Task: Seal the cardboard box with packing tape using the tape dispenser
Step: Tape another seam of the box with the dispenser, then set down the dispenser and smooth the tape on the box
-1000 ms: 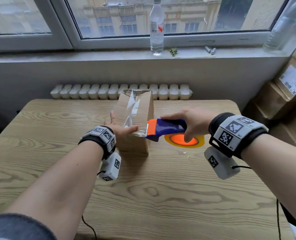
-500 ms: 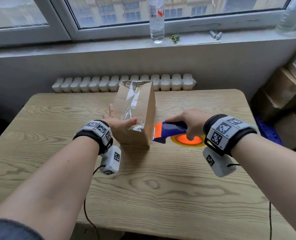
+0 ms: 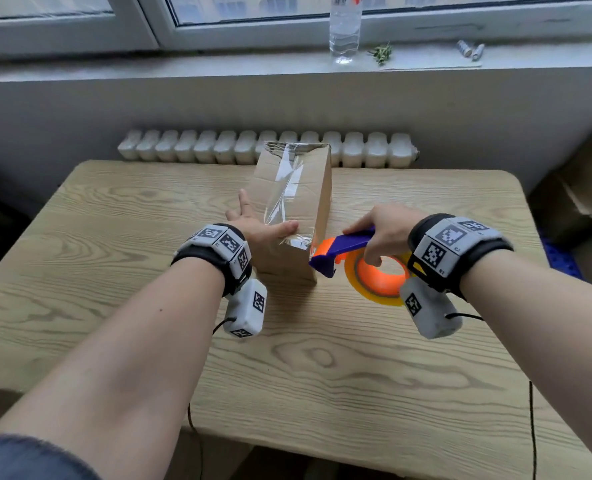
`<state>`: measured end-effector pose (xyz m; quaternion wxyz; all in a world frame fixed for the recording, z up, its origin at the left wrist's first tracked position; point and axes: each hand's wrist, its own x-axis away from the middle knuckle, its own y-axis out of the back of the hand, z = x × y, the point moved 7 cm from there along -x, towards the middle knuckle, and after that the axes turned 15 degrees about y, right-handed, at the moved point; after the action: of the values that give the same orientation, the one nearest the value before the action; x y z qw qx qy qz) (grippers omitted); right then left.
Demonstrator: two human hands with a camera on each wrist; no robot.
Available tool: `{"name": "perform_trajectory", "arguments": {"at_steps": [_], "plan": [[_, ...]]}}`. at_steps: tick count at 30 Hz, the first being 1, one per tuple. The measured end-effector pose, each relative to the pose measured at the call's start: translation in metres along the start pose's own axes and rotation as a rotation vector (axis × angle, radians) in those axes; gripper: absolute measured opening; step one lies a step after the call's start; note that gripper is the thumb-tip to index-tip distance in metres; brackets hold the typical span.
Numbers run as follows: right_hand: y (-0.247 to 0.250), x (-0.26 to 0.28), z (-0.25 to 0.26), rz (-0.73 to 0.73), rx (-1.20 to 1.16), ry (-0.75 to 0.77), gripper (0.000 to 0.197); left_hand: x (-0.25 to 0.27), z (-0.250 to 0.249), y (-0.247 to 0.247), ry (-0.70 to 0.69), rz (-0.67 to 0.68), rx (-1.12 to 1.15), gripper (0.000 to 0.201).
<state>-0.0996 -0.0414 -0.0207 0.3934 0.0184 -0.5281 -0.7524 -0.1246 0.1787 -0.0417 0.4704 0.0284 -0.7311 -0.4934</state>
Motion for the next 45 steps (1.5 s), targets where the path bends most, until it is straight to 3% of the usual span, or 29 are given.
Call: {"name": "perform_trajectory", "arguments": {"at_steps": [6,11,15,19,22,27,30,33,36,39,42,45], "plan": [[-0.006,-0.003,-0.012,0.077,-0.055,-0.091,0.057,0.000,-0.001,-0.001,-0.012,0.013,0.018,0.128],[-0.026,-0.001,-0.020,0.203,0.099,-0.142,0.055,-0.001,-0.001,0.000,-0.028,0.008,0.023,0.127],[-0.033,0.000,-0.052,0.026,0.016,-0.230,0.039,-0.001,-0.001,-0.001,-0.048,0.008,0.031,0.122],[-0.054,-0.004,-0.071,0.052,-0.085,-0.315,0.025,-0.004,-0.002,-0.001,-0.101,0.015,0.057,0.104],[-0.069,-0.011,-0.080,0.074,-0.053,-0.341,0.028,-0.005,-0.001,0.001,-0.164,0.063,0.053,0.092],[-0.063,-0.018,-0.081,-0.025,-0.029,-0.381,0.039,-0.008,0.002,0.008,-0.265,0.067,0.011,0.082],[-0.030,-0.020,-0.057,-0.281,-0.067,-0.343,0.048,-0.009,0.002,0.023,-0.388,-0.002,-0.002,0.077],[0.011,-0.023,-0.002,-0.511,-0.020,-0.150,0.041,-0.008,-0.002,0.037,-0.511,-0.133,-0.074,0.070],[0.015,-0.033,0.049,-0.415,0.077,-0.033,0.039,-0.004,-0.003,0.038,-0.558,-0.210,-0.263,0.072],[0.002,-0.039,0.073,-0.263,0.110,-0.042,0.048,-0.006,-0.001,0.033,-0.588,-0.216,-0.349,0.078],[-0.004,-0.040,0.086,-0.274,0.128,-0.035,0.059,-0.010,-0.001,0.034,-0.625,-0.259,-0.376,0.088],[-0.006,-0.046,0.094,-0.313,0.197,-0.036,0.048,-0.012,-0.005,0.034,-0.672,-0.325,-0.430,0.091]]}}
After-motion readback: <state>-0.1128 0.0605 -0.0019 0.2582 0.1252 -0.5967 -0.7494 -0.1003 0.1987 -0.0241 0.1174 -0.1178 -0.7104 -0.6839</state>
